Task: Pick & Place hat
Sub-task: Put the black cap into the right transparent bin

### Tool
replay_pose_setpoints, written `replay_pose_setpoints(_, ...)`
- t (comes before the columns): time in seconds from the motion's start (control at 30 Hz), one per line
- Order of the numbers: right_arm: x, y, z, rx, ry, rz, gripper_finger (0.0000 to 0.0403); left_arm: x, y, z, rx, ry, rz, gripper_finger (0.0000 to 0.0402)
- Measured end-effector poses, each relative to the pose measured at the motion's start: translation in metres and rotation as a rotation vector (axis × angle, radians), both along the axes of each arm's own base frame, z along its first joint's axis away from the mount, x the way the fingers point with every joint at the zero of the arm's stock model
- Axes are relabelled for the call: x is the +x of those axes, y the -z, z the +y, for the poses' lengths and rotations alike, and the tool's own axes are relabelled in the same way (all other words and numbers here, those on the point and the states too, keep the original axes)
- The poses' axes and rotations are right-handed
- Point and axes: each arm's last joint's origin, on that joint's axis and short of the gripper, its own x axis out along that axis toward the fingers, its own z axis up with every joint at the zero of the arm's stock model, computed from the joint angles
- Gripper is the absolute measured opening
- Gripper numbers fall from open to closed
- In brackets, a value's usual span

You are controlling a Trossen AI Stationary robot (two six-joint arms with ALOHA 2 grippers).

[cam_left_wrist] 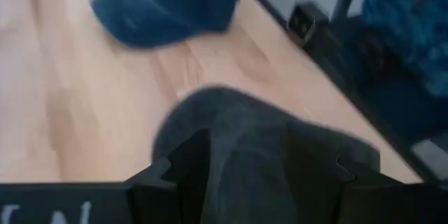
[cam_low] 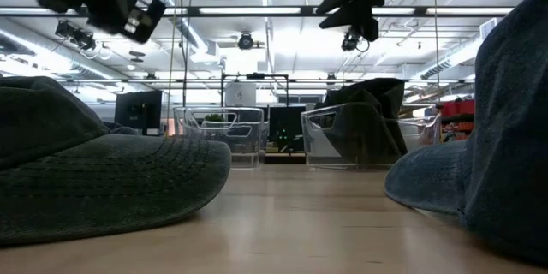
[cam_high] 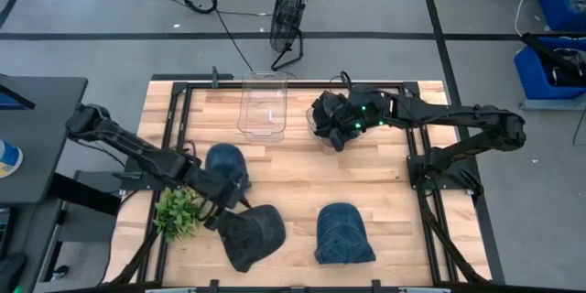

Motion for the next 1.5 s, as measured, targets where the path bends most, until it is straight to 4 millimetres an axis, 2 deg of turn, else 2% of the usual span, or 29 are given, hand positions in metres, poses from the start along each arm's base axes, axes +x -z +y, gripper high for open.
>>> replay_pose_setpoints(0.3, 0.001, 0.0, 0.006, 0.009, -0.005, 0.007, 0.0123, 0.014, 0.035, -0.009, 0.01, 0.045, 0.162, 0.0177)
replay_pose_setpoints(0.4, 0.001, 0.001, 0.006, 0.022, 0.003, 0.007, 0.0123, 0.017, 0.038, -0.012, -0.023, 0.079, 0.178, 0.0177)
replay_pose_setpoints(0.6, 0.001, 0.001, 0.005, 0.004, 0.03, 0.01, 0.0123, 0.034, 0.029, -0.023, -0.039, 0.139, 0.186, 0.0177)
replay_pose_setpoints(0.83, 0.0, 0.001, 0.004, -0.013, 0.033, 0.018, 0.0123, 0.039, 0.052, -0.024, 0.031, 0.132, 0.326, 0.0177)
replay_pose_setpoints(1.0, -0.001, 0.003, 0.005, -0.03, 0.019, 0.043, 0.0123, 0.041, 0.061, -0.023, 0.089, 0.107, 0.333, 0.0175)
replay_pose_setpoints(1.13, -0.002, 0.005, 0.005, -0.044, 0.007, 0.062, 0.0123, 0.042, 0.062, -0.022, 0.18, 0.12, 0.293, 0.0141)
replay_pose_setpoints(1.37, -0.002, 0.006, 0.006, -0.044, 0.001, 0.073, 0.0123, 0.047, 0.061, -0.014, 0.17, 0.07, 0.278, 0.0015)
replay_pose_setpoints(1.5, 0.001, 0.003, 0.013, -0.082, -0.043, 0.04, 0.0123, 0.059, 0.047, -0.005, 0.144, -0.041, 0.245, 0.0012)
